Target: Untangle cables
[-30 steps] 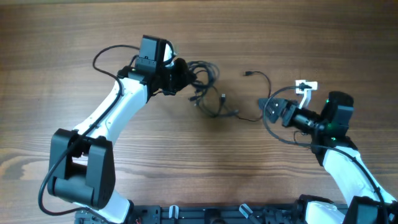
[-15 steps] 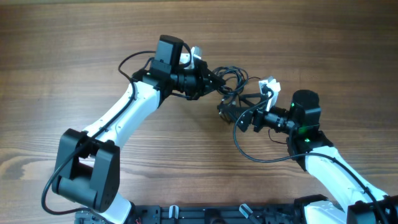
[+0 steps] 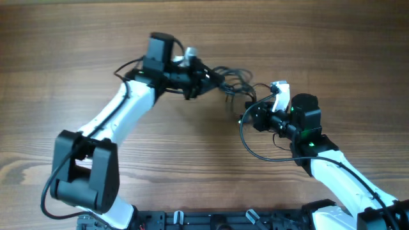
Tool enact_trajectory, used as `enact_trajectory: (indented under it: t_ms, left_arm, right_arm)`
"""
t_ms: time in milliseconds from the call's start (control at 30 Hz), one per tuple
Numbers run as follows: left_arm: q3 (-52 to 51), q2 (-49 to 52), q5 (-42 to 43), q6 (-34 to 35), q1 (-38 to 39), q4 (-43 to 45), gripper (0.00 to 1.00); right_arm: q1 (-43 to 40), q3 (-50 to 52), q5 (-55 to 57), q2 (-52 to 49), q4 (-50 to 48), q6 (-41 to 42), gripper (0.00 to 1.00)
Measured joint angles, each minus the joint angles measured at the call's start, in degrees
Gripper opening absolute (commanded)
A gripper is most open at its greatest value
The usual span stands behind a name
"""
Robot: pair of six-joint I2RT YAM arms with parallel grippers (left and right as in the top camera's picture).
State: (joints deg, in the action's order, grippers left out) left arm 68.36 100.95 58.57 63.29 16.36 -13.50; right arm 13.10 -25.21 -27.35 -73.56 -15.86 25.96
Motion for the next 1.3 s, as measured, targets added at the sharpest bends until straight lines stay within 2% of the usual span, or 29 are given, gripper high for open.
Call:
enact_trajectory:
  t_ms: [33,67,100,267,433,533,600,633,700,800,900,933,1100,1200,1233,1300]
  left_arm:
    - [0.02,0.0,0.68,-0.35,-2.62,0.26,0.75]
    - [0.02,0.0,0.87,-0.96,-4.17,0.2,0.83]
    - [0.02,0.0,0.94,-1.64,-4.9,0.24,0.84]
    - [0.0,0.0,1.25,-9.88,-3.19,-0.48,0.82]
    - [0.0,0.0,-4.55,-14.21,1.51,-2.08,0.82]
    - [0.0,0.0,-6.78,-14.91,5.07,-2.27,0.78]
    - [0.02,0.0,-8.81,-15.23,7.23,-3.89,0.68]
    - [0.02,0.0,-9.22,-15.39,7.5,-4.35,0.67]
    - [0.02,0.0,-11.76,-15.67,7.96,-7.15,0.68]
    - [0.02,0.0,-13.35,-15.63,7.15,-8.39,0.8]
    - [0.02,0.0,-13.75,-15.85,4.26,-8.37,0.82]
    - [0.02,0.0,-13.4,-16.41,3.43,-8.26,0.85]
    - [0.02,0.0,-2.95,-28.28,0.76,-6.84,0.87]
    - [0.02,0.0,1.6,-33.62,1.44,-7.08,0.77]
    - [0.02,0.0,2.03,-34.07,1.62,-7.08,0.63]
    - [0.02,0.0,2.19,-35.21,2.49,-7.1,0.43]
  right_arm:
    - [-0.44,0.11,0.9,-0.04,0.52,0.44,0.04]
    - [-0.61,0.11,1.33,-0.04,0.5,1.16,0.04]
    - [-0.61,0.11,1.55,-0.04,0.5,2.05,0.04]
    - [-0.61,0.11,-1.6,-0.04,0.52,8.9,0.04]
    - [-0.66,0.11,-10.49,-0.04,-1.99,15.04,0.04]
    - [-0.66,0.11,-12.22,-0.04,-3.45,16.31,0.04]
    - [-0.66,0.13,-12.41,-0.04,-4.02,20.11,0.04]
    - [-0.66,0.26,-12.94,-0.04,-6.23,20.37,0.04]
    - [-0.66,0.31,-13.42,-0.04,-8.63,19.52,0.04]
    - [-0.68,0.39,-15.37,-0.07,-14.73,13.73,0.04]
    - [-0.66,0.39,-20.48,-0.07,-17.27,7.91,0.04]
    - [-0.66,0.42,-22.64,-0.07,-17.27,6.1,0.04]
    - [-0.66,0.42,-29.07,-0.07,-17.73,1.81,0.04]
    - [-0.66,0.44,-32.72,-0.07,-21.88,0.94,0.04]
    - [-0.66,0.44,-33.59,-0.07,-22.69,0.98,0.04]
    - [-0.66,0.44,-34.69,-0.07,-23.17,1.14,0.04]
